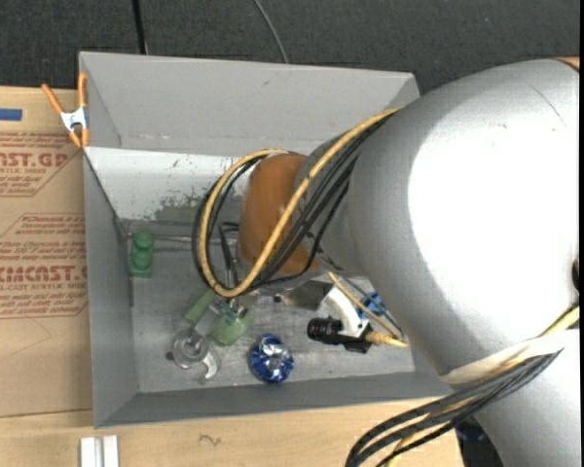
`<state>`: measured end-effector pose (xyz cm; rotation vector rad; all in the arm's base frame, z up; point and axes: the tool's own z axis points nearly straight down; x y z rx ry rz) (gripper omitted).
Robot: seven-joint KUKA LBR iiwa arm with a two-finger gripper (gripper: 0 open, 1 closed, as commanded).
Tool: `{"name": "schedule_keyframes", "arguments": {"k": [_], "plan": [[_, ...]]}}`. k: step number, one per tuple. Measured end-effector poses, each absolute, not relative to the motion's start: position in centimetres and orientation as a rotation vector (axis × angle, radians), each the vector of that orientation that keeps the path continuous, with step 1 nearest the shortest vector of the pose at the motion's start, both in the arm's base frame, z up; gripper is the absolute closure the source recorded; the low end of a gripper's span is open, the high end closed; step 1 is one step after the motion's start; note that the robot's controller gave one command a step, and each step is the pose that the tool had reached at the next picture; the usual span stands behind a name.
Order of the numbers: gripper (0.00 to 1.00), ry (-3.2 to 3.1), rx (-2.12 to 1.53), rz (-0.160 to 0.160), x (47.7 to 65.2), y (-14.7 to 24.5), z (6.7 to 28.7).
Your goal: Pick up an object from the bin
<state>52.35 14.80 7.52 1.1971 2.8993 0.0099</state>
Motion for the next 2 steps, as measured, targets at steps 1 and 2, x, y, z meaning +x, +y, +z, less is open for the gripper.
{"name": "schedule_keyframes", "arguments": {"k": [1,2], "plan": [[1.0,2.9,1.195,0.006,52.5,14.9,14.7],[1.0,2.903,1.194,0.003,52.6,14.9,19.0]]}}
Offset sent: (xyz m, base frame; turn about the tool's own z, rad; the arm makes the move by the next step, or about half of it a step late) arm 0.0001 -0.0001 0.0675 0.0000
